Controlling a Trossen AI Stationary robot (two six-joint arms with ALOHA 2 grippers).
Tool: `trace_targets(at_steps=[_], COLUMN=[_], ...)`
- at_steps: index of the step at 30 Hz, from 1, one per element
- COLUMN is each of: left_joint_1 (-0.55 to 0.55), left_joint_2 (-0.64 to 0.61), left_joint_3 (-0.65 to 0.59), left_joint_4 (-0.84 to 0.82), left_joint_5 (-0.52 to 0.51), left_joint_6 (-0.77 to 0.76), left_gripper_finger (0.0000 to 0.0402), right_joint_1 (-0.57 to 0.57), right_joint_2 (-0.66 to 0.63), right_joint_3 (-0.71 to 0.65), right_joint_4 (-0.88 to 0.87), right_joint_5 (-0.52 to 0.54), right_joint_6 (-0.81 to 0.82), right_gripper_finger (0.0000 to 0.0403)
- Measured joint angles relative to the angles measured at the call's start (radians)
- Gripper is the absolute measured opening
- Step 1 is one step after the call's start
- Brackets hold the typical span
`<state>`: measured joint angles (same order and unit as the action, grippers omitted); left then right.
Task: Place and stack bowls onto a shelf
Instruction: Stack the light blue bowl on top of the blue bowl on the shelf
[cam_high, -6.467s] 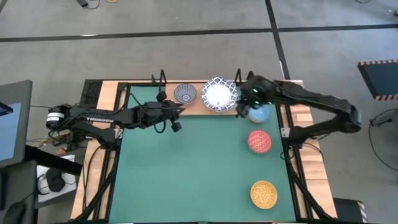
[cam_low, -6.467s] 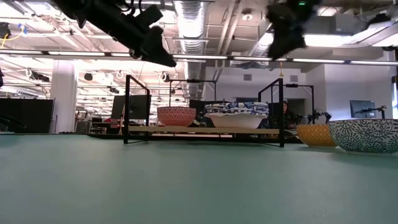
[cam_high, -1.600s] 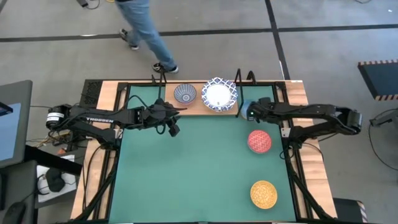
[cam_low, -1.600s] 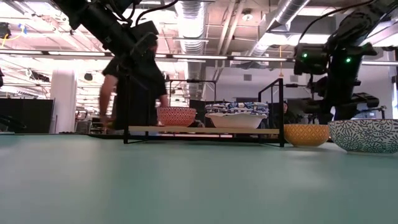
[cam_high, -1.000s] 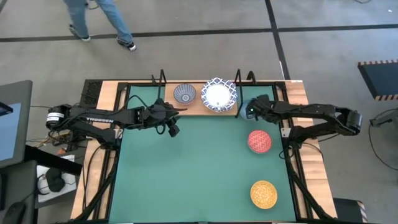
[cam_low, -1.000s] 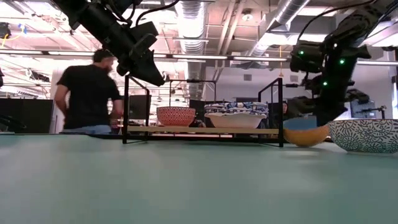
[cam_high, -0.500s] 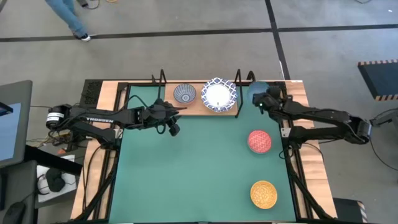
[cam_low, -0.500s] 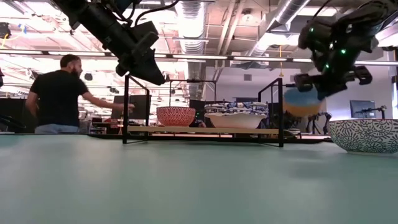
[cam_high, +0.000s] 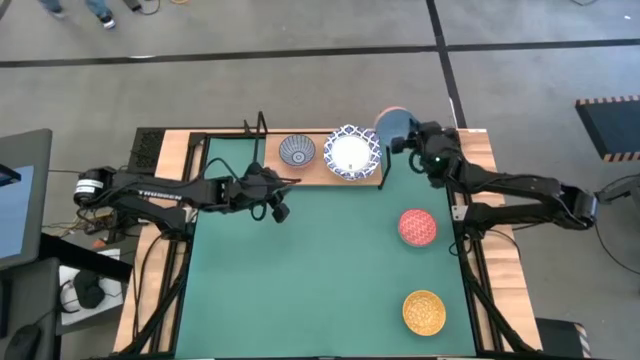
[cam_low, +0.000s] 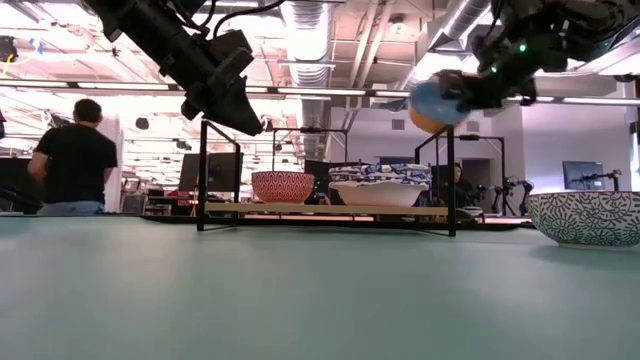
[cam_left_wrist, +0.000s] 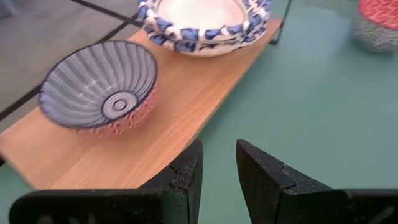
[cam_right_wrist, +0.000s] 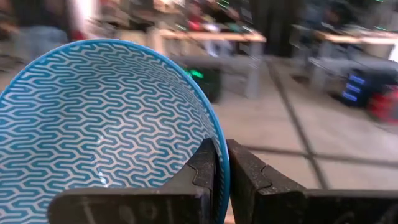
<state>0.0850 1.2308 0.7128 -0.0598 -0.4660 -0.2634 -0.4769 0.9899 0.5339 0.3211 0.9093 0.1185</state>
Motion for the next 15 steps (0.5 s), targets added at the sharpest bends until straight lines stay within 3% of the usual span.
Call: trace_targets(at_steps=[4, 8, 15], left_joint_1=[-0.037, -0.062, -0.063], left_joint_2=[0.0, 0.0, 0.0], left_joint_3=[0.0, 0.0, 0.0], left_joint_4=[-0.075, -0.137, -0.14], left_joint_5=[-0.097, -0.187, -0.223], left_joint_6=[-0.043, -0.091, -0.098], left_gripper_finger=[0.0084, 0.0084, 0.0084], right_joint_1=[0.023, 0.051, 0.082], right_joint_2=[0.041, 0.127, 0.377], right_joint_3=[0.007, 0.048, 0.238], right_joint_4=[0.17, 0.239, 0.251], right_joint_5=[-0.135, -0.196, -0.282], right_joint_6=[-0.056, -0.026, -0.047], right_gripper_finger=[0.0047, 0.0046, 0.0046])
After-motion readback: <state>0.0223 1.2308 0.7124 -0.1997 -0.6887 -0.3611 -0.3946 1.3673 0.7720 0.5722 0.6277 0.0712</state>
